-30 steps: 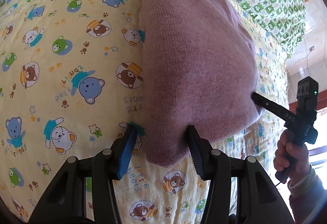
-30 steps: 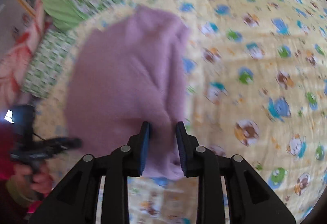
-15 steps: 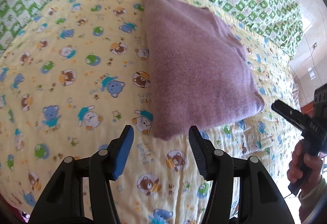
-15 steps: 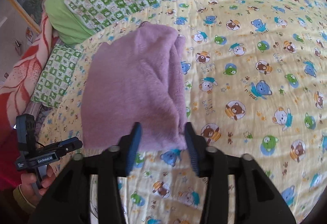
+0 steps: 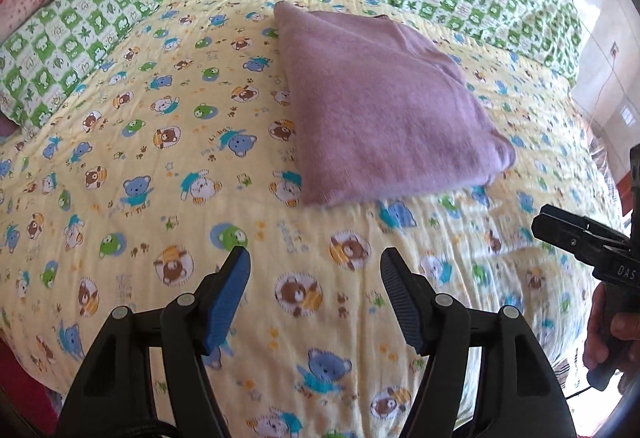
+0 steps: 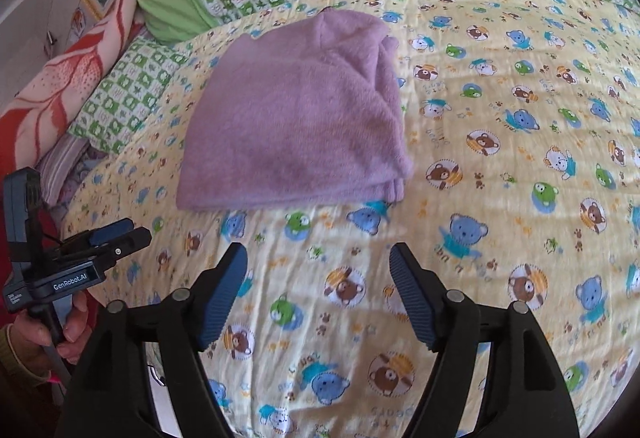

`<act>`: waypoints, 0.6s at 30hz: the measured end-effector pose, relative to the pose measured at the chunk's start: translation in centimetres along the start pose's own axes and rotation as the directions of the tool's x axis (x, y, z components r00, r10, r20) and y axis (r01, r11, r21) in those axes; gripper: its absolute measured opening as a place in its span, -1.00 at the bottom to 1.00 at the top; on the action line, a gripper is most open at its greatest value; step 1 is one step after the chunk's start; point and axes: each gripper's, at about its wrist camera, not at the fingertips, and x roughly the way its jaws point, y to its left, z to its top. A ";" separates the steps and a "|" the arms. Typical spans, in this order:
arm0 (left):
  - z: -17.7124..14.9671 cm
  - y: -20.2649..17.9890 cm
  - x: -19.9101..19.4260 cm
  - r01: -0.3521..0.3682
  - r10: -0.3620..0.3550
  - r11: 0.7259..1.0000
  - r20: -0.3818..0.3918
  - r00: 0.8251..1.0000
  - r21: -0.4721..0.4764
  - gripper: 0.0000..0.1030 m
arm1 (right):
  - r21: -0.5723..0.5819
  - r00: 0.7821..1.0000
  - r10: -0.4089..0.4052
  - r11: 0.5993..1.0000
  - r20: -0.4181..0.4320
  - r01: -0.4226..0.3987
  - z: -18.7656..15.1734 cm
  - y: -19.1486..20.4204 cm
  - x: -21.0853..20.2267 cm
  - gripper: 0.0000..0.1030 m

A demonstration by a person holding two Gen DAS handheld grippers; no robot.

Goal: Fold small clothes

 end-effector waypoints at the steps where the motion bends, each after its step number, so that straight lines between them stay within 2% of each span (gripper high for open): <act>1: -0.3 -0.2 -0.1 0.002 -0.002 1.000 0.000 1.000 0.005 0.32 | -0.012 1.000 -0.002 1.000 0.003 0.002 -0.2 0.2 -0.1 0.56; 4: -0.8 -0.8 -0.8 -0.005 0.004 1.000 0.013 1.000 0.023 0.34 | -0.039 1.000 -0.013 0.999 0.019 0.014 -0.8 0.8 -0.4 0.65; 9: -1.1 -2.1 -2.9 -0.047 0.038 0.996 0.107 0.994 0.082 0.60 | -0.073 0.997 -0.031 0.997 0.067 0.036 -1.2 1.7 -1.3 0.77; 14: -0.5 -2.7 -4.5 -0.062 0.041 0.992 0.182 0.982 0.111 0.66 | -0.127 0.993 -0.052 0.990 0.108 0.066 -1.2 2.5 -2.3 0.87; 18: 0.0 -2.9 -4.9 -0.057 0.034 0.992 0.203 0.979 0.112 0.70 | -0.153 0.986 -0.073 0.983 0.151 0.096 -0.9 2.8 -3.1 0.95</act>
